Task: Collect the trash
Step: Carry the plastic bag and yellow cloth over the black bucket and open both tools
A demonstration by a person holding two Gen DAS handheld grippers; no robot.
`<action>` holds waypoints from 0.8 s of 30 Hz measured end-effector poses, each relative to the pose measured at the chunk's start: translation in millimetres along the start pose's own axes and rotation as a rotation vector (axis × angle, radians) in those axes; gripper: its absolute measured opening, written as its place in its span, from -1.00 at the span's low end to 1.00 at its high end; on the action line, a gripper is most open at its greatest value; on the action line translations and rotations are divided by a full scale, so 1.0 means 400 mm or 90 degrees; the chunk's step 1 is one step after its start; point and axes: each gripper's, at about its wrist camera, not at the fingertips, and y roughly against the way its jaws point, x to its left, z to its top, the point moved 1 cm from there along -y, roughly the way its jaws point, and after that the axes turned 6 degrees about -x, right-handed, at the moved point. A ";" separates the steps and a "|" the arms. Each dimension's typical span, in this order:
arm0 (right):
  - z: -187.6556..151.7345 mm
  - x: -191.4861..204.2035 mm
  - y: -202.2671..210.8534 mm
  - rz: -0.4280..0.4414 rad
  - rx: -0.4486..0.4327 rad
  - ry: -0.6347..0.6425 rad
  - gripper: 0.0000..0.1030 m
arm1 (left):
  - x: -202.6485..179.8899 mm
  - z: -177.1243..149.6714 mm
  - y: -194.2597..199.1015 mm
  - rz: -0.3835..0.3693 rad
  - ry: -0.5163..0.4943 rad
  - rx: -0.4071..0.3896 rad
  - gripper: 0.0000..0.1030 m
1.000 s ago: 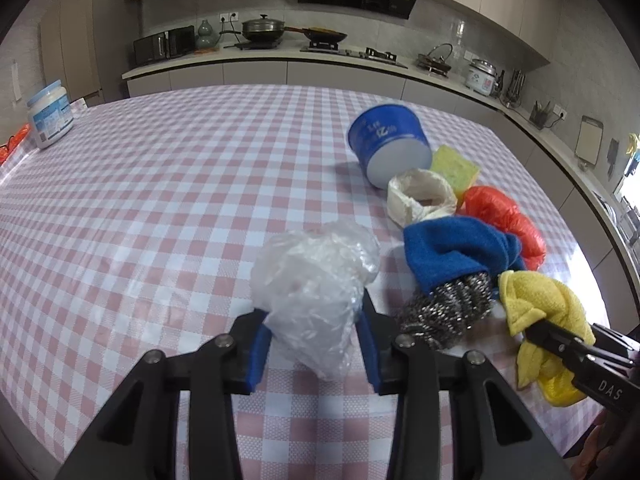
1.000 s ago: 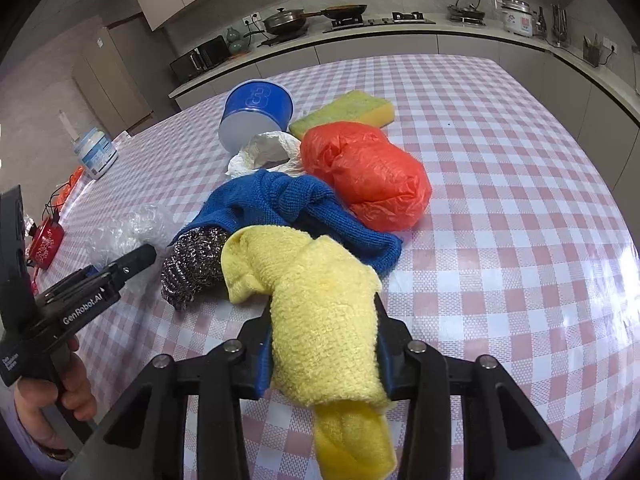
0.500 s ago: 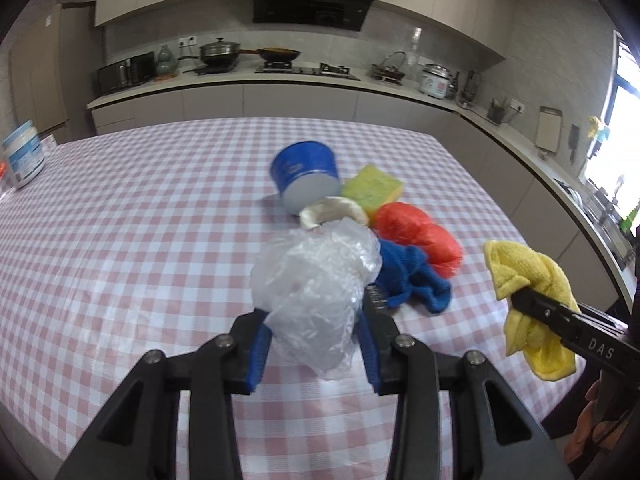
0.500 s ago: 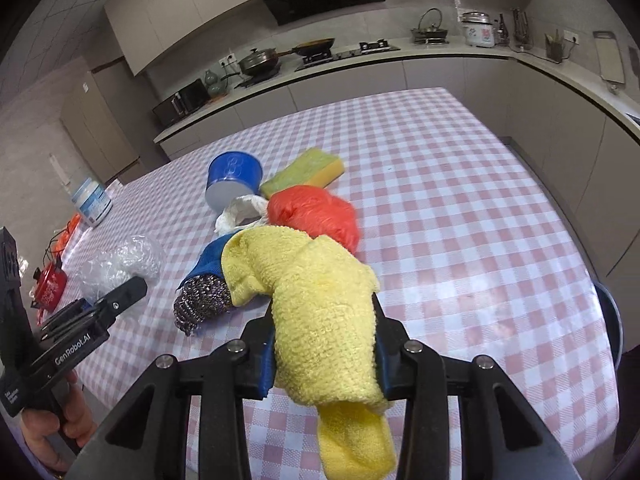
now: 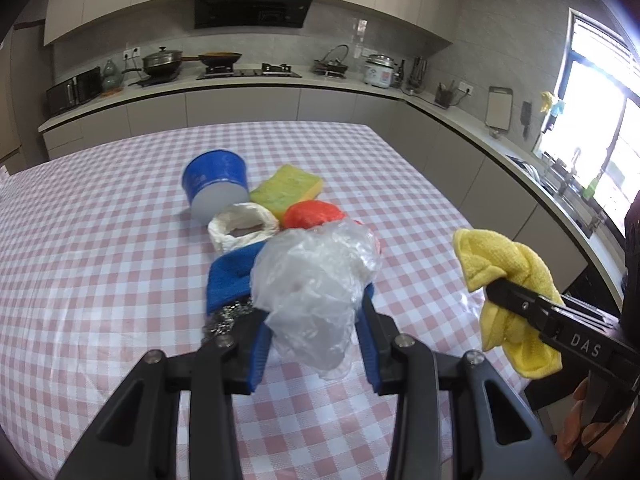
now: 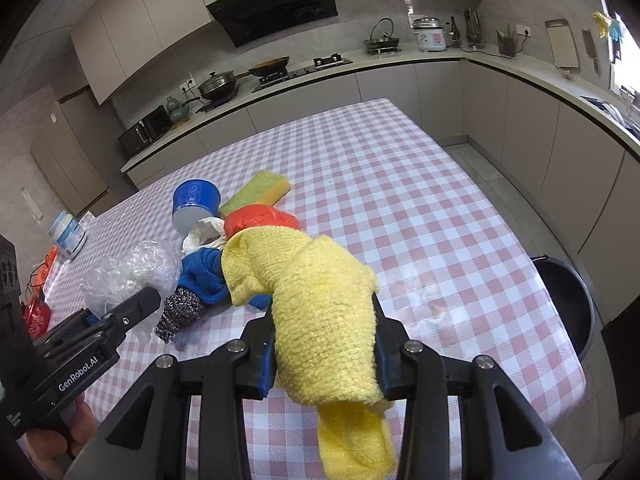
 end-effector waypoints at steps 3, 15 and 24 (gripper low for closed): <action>-0.005 -0.009 0.006 -0.010 0.002 -0.009 -0.22 | -0.012 -0.001 -0.007 -0.015 -0.003 0.003 -0.22; -0.015 -0.050 0.013 -0.023 0.023 -0.022 -0.22 | -0.063 -0.011 -0.039 -0.039 -0.007 0.014 -0.22; 0.010 -0.151 -0.006 0.035 0.030 -0.012 -0.22 | -0.173 -0.013 -0.065 0.005 -0.004 0.004 -0.22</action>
